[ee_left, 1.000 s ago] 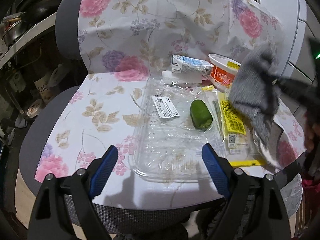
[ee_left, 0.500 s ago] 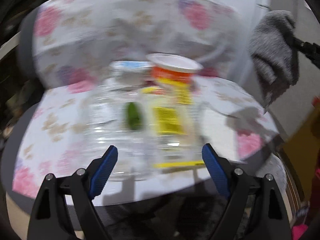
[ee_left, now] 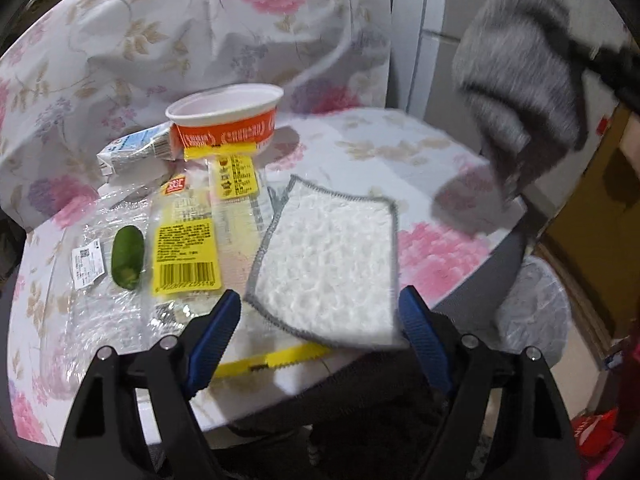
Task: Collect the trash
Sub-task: 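Grasp the white cloth with the left gripper while the right holds the sock, carry both to bin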
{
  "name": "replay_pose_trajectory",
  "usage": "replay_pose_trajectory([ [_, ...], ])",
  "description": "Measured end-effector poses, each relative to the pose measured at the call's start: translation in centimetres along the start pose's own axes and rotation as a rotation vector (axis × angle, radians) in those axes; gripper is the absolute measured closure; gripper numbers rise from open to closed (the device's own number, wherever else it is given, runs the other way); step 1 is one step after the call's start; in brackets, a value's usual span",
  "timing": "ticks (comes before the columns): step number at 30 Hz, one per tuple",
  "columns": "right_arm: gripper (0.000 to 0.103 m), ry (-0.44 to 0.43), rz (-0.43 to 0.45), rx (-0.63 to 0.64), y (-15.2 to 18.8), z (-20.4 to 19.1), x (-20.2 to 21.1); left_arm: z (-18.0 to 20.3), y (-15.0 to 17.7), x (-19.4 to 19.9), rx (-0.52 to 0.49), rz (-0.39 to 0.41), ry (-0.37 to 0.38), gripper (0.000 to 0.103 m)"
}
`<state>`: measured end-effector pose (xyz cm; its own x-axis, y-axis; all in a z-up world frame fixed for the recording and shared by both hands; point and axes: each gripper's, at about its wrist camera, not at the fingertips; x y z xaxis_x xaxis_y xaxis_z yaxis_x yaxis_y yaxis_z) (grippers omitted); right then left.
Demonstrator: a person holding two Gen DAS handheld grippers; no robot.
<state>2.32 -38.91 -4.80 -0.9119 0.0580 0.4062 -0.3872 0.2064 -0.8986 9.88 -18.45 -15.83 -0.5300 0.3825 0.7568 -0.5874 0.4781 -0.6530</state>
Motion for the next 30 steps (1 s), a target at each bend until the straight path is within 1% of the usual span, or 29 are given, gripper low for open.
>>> replay_pose_trajectory([
  [3, 0.096, -0.017, -0.005, -0.007, 0.4, 0.2, -0.2, 1.0, 0.1, -2.1, -0.069, -0.045, -0.063, 0.023],
  [5, 0.096, -0.023, -0.018, -0.012, 0.8, 0.4, -0.4, 1.1, 0.2, -3.1, -0.088, -0.063, -0.095, 0.026],
  [6, 0.095, -0.022, -0.026, -0.016, 1.1, 0.6, -0.5, 1.0, 0.3, -3.4, -0.08, -0.057, -0.087, 0.035],
  [7, 0.096, -0.02, -0.031, -0.02, 1.3, 0.9, -0.5, 0.7, 0.3, -3.4, -0.069, -0.047, -0.082, 0.047],
  [8, 0.095, -0.019, -0.035, -0.025, 1.4, 1.1, -0.6, 0.6, 0.2, -3.3, -0.067, -0.042, -0.089, 0.052],
  [10, 0.095, -0.01, -0.039, -0.032, 1.7, 1.6, -0.6, 0.3, -0.2, -3.0, -0.056, -0.013, -0.089, 0.095],
  [11, 0.095, -0.006, -0.04, -0.033, 1.7, 1.7, -0.6, 0.0, -0.5, -2.8, -0.038, -0.009, -0.068, 0.096],
  [12, 0.095, -0.007, -0.041, -0.039, 1.8, 1.9, -0.6, -0.5, -0.8, -2.4, -0.006, 0.01, -0.034, 0.099],
  [13, 0.095, -0.006, -0.04, -0.042, 1.7, 2.0, -0.6, -0.8, -1.2, -2.0, 0.012, 0.031, -0.017, 0.1],
  [18, 0.095, 0.002, -0.038, -0.047, 1.7, 2.2, -0.4, -2.3, -2.7, 1.0, 0.081, 0.132, 0.083, 0.101],
  [21, 0.095, 0.005, -0.026, -0.052, 1.6, 2.4, 0.1, -3.0, -3.7, 3.0, 0.116, 0.178, 0.112, 0.102],
  [24, 0.095, 0.01, -0.013, -0.062, 1.4, 2.9, 0.9, -2.9, -4.3, 5.4, 0.13, 0.233, 0.124, 0.102],
  [30, 0.095, 0.055, -0.003, -0.081, 1.6, 4.2, 3.1, -0.5, -4.9, 8.3, 0.119, 0.318, 0.093, 0.102],
])
Point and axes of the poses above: each gripper's, at about its wrist camera, not at the fingertips, and x roughly against the way its jaws point, z to its right, y to its underside, and after that the axes turned 3 degrees about z, right-handed
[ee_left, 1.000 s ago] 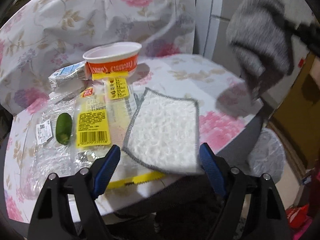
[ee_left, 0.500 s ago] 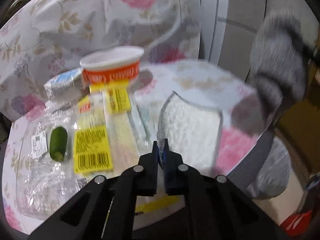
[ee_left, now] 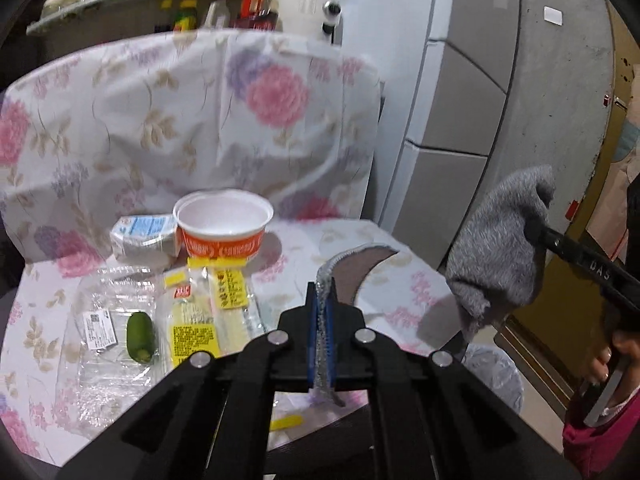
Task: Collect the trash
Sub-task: 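Grasp the white cloth with the left gripper while the right holds the sock, carry both to bin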
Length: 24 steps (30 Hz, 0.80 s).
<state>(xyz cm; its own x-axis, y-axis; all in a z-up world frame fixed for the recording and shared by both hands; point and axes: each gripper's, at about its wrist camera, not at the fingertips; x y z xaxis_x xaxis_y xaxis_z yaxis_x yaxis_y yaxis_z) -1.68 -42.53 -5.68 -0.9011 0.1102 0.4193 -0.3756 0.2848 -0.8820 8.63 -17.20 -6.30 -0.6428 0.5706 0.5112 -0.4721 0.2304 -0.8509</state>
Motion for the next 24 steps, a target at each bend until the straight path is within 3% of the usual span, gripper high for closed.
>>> replay_pose_trajectory([
  [5, 0.095, 0.067, 0.001, 0.004, 0.8, 1.9, 2.7, 2.4, 0.2, 0.5, -0.015, 0.02, 0.038, 0.102],
  [11, 0.095, 0.212, -0.04, -0.002, 3.3, 5.6, 6.2, 7.3, 1.6, -1.6, -0.046, -0.016, 0.178, 0.102],
  [14, 0.095, 0.272, -0.057, -0.044, 4.7, 8.1, 7.7, 10.7, 2.3, -2.8, -0.08, -0.028, 0.254, 0.101],
  [24, 0.095, 0.394, -0.023, -0.19, 9.3, 14.5, 13.2, 18.8, 4.9, -5.4, -0.139, -0.052, 0.369, 0.101],
])
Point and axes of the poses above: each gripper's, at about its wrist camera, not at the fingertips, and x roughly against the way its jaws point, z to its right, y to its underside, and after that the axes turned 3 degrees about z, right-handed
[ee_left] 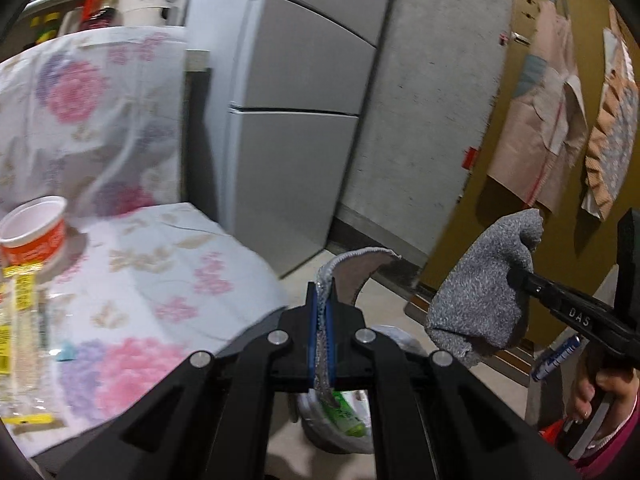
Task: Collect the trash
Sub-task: 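Grasp the white cloth with the left gripper while the right holds the sock, carry both to bin, then open both grippers over the bin, dropping the sock and cloth, then move both tools back to the chair and grasp yellow-labelled packaging with the right gripper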
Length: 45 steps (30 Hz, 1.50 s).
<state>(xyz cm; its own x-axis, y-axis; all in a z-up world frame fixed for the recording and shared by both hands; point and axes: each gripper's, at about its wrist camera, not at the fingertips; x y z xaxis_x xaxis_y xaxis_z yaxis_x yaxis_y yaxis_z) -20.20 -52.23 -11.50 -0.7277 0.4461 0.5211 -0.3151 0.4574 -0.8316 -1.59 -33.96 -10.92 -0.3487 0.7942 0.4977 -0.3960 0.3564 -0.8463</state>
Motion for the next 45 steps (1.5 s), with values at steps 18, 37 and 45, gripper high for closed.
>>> replay_pose_trajectory([
  [18, 0.073, 0.025, -0.307, -0.125, 6.0, 6.0, -11.1, 5.6, 3.3, -11.1, -0.082, -0.234, 0.106, 0.074],
  [37, 0.063, -0.06, -0.025, -0.016, -2.2, -1.9, -3.3, -3.3, 0.8, -1.2, -0.052, -0.138, -0.149, 0.051],
  [45, 0.063, -0.35, -0.089, 0.136, -2.5, -15.2, -4.4, -10.2, 3.5, 8.0, 0.033, -0.133, -0.34, 0.043],
])
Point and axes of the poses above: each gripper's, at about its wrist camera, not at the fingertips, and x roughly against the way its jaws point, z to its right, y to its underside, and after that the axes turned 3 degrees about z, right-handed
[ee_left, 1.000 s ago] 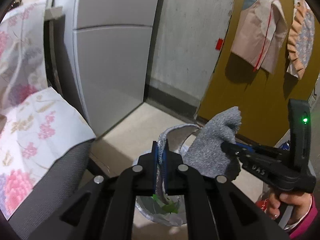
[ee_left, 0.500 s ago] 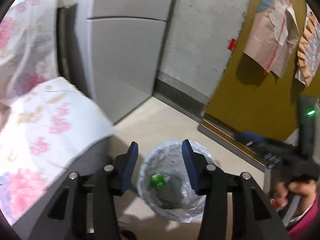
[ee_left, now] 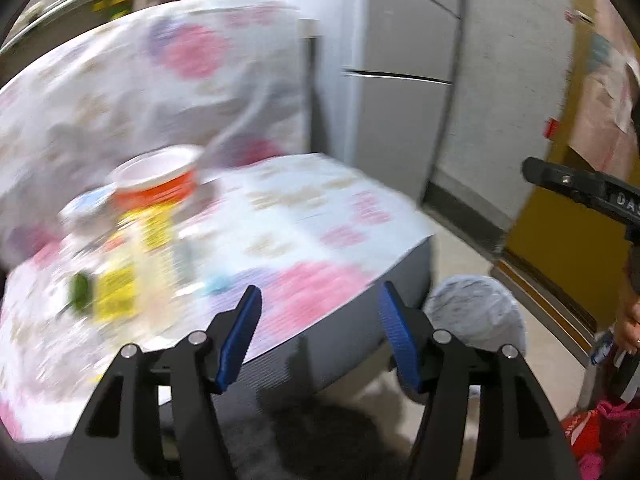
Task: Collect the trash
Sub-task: 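Move both tools back to the chair and grasp yellow-labelled packaging with the right gripper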
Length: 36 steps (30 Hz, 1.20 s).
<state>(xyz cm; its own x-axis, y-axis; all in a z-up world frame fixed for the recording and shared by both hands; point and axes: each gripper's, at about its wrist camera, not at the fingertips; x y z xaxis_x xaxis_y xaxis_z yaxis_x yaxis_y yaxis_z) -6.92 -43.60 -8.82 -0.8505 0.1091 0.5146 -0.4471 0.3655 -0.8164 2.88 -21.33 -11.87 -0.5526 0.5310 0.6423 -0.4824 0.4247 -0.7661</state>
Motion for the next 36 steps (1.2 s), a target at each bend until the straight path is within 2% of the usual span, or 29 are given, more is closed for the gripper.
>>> replay_pose_trajectory([
  [6, 0.062, -0.146, -0.109, 0.141, 0.9, -9.3, -5.3, -8.2, 3.4, 3.5, 0.106, -0.012, -0.198, 0.038],
  [9, 0.061, -0.198, -0.161, 0.199, 1.9, -12.8, -7.8, -12.3, 5.2, 5.0, 0.176, -0.02, -0.271, 0.038],
  [14, 0.061, -0.246, -0.257, 0.25, 3.9, -16.3, -11.1, -17.5, 7.0, 6.5, 0.281, -0.024, -0.368, 0.038],
  [20, 0.061, -0.303, -0.34, 0.283, 6.0, -19.1, -13.4, -20.2, 7.9, 6.5, 0.346, -0.032, -0.392, 0.038],
  [22, 0.044, -0.319, -0.377, 0.288, 6.7, -19.9, -14.6, -20.3, 7.9, 6.2, 0.352, -0.034, -0.389, 0.038],
  [29, 0.027, -0.361, -0.399, 0.316, 7.4, -22.3, -16.8, -21.0, 8.4, 5.8, 0.372, -0.043, -0.395, 0.038],
  [31, 0.022, -0.333, -0.393, 0.317, 7.4, -22.7, -17.7, -21.1, 8.4, 5.9, 0.373, -0.04, -0.396, 0.038],
  [34, 0.021, -0.287, -0.423, 0.331, 8.2, -23.1, -19.2, -21.1, 8.5, 6.3, 0.371, -0.034, -0.402, 0.038],
  [36, 0.024, -0.26, -0.385, 0.403, 8.8, -23.9, -18.8, -21.2, 8.5, 6.5, 0.373, -0.03, -0.409, 0.038],
])
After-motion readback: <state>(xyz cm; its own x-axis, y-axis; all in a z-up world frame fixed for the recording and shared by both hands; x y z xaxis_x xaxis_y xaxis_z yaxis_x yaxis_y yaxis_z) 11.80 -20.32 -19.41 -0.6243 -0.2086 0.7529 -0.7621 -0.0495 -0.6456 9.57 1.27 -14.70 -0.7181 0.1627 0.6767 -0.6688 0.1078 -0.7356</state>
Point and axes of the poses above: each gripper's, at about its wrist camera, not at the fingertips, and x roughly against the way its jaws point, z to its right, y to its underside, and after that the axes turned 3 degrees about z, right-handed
